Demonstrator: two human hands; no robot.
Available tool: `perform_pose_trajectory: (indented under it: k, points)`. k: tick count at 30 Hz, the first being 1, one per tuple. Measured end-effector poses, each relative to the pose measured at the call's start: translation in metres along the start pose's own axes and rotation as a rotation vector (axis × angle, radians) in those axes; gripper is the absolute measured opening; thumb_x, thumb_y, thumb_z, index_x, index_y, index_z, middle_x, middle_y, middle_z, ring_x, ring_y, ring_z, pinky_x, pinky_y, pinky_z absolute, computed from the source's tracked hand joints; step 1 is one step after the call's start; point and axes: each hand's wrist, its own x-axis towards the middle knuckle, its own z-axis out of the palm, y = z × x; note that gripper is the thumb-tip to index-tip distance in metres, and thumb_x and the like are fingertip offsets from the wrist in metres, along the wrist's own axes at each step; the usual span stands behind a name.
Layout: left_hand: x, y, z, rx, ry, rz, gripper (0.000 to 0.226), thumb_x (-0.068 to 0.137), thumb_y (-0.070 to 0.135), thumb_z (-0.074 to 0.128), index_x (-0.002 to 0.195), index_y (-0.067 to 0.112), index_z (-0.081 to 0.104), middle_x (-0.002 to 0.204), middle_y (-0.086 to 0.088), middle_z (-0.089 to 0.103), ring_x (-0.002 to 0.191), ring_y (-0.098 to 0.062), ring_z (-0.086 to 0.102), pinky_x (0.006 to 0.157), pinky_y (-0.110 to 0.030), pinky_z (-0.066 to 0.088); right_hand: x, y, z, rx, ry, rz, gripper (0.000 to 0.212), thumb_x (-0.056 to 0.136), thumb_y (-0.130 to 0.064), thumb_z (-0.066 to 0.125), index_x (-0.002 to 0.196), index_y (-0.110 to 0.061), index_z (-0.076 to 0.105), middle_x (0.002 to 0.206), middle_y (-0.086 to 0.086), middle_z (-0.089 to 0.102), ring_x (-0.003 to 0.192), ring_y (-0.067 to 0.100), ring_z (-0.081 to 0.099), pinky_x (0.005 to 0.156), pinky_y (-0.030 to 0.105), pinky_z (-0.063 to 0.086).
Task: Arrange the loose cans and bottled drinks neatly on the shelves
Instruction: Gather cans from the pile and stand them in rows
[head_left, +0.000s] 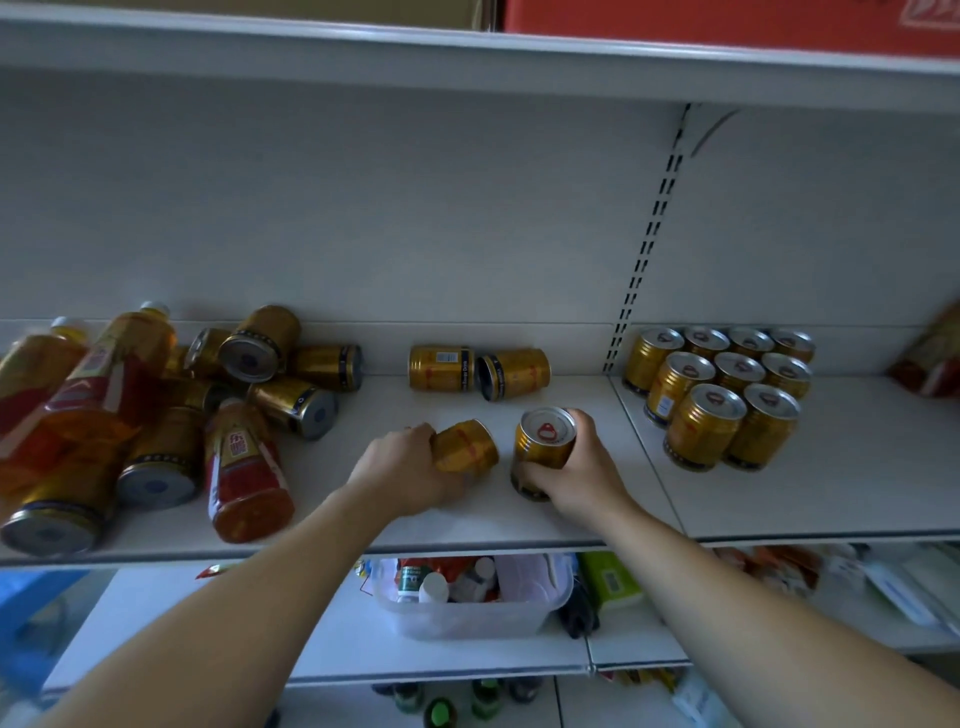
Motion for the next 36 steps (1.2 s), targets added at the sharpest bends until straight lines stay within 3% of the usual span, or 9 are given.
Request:
perform_pose_trajectory:
  k: [5,9,14,17,20,25,28,31,36]
  points:
    - [-0.011,0.008,0.019,-0.528,-0.010,-0.012,0.064,0.073,0.031,0.076,0.128,0.022,0.045,0.102,0.003,0.056,0.090,-0.016,0.057,0.077,-0.030,0.050,-0.029,0.010,-0.016,0.023,0.147,0.040,0.079,0.073,-0.025,0.082,0.136,-0.028,0.035,0.120,-0.006,0.051,0.112,0.016,0.051,0.090,0.027,0.039]
    - [-0.012,0.033,0.037,-0.629,-0.078,0.047,0.050,0.080,0.033,0.071,0.122,0.023,0.046,0.104,0.000,0.058,0.093,-0.020,0.059,0.085,-0.038,0.052,-0.050,0.018,-0.039,0.034,0.254,0.100,0.081,0.074,-0.029,0.081,0.140,-0.028,0.034,0.123,-0.007,0.050,0.113,0.013,0.049,0.094,0.028,0.039]
    - [-0.013,0.083,0.060,-0.913,-0.165,0.039,0.057,0.084,0.025,0.069,0.132,0.019,0.039,0.109,-0.007,0.061,0.090,-0.019,0.063,0.085,-0.040,0.054,-0.068,0.040,-0.082,0.049,0.362,0.147,0.077,0.073,-0.030,0.082,0.136,-0.031,0.037,0.123,-0.007,0.054,0.113,0.015,0.054,0.095,0.031,0.042]
    - [-0.013,0.114,0.069,-0.930,-0.177,0.048,0.034,0.083,0.019,0.068,0.111,0.018,0.050,0.098,-0.005,0.063,0.083,-0.015,0.062,0.074,-0.030,0.052,-0.073,0.054,-0.112,0.039,0.405,0.168,0.073,0.074,-0.029,0.081,0.133,-0.032,0.039,0.118,-0.009,0.056,0.109,0.013,0.054,0.090,0.028,0.041]
    - [-0.010,0.148,0.084,-0.930,-0.153,0.050,0.042,0.076,0.018,0.074,0.108,0.023,0.047,0.098,0.000,0.062,0.089,-0.015,0.061,0.078,-0.032,0.052,-0.072,0.070,-0.144,0.028,0.440,0.183,0.072,0.075,-0.027,0.081,0.134,-0.028,0.040,0.112,-0.009,0.056,0.102,0.012,0.052,0.085,0.025,0.037]
    - [-0.011,0.217,0.115,-0.840,-0.078,0.111,0.057,0.067,0.022,0.081,0.108,0.030,0.043,0.093,0.016,0.055,0.086,-0.005,0.054,0.065,-0.017,0.041,-0.057,0.109,-0.206,0.001,0.425,0.171,0.073,0.075,-0.028,0.081,0.134,-0.028,0.038,0.114,-0.008,0.054,0.100,0.010,0.049,0.086,0.023,0.036]
    - [-0.013,0.257,0.140,-0.787,-0.023,0.102,0.067,0.061,0.026,0.084,0.115,0.030,0.044,0.107,0.011,0.053,0.096,-0.007,0.055,0.075,-0.020,0.048,-0.045,0.134,-0.244,-0.002,0.380,0.148,0.074,0.074,-0.029,0.081,0.134,-0.031,0.038,0.115,-0.009,0.055,0.103,0.011,0.051,0.087,0.025,0.038]
    - [-0.014,0.291,0.161,-0.748,0.037,0.075,0.079,0.061,0.028,0.084,0.128,0.027,0.041,0.118,0.010,0.042,0.109,-0.013,0.052,0.093,-0.036,0.050,-0.031,0.156,-0.275,0.004,0.316,0.107,0.075,0.074,-0.030,0.081,0.135,-0.032,0.037,0.120,-0.008,0.056,0.108,0.012,0.051,0.091,0.026,0.039]
    - [-0.013,0.331,0.175,-0.700,0.146,0.065,0.074,0.067,0.026,0.081,0.127,0.029,0.039,0.116,0.012,0.047,0.113,-0.014,0.050,0.090,-0.031,0.044,-0.011,0.181,-0.306,-0.055,0.178,0.046,0.080,0.073,-0.037,0.080,0.139,-0.027,0.037,0.133,-0.005,0.048,0.120,0.013,0.050,0.100,0.030,0.041]
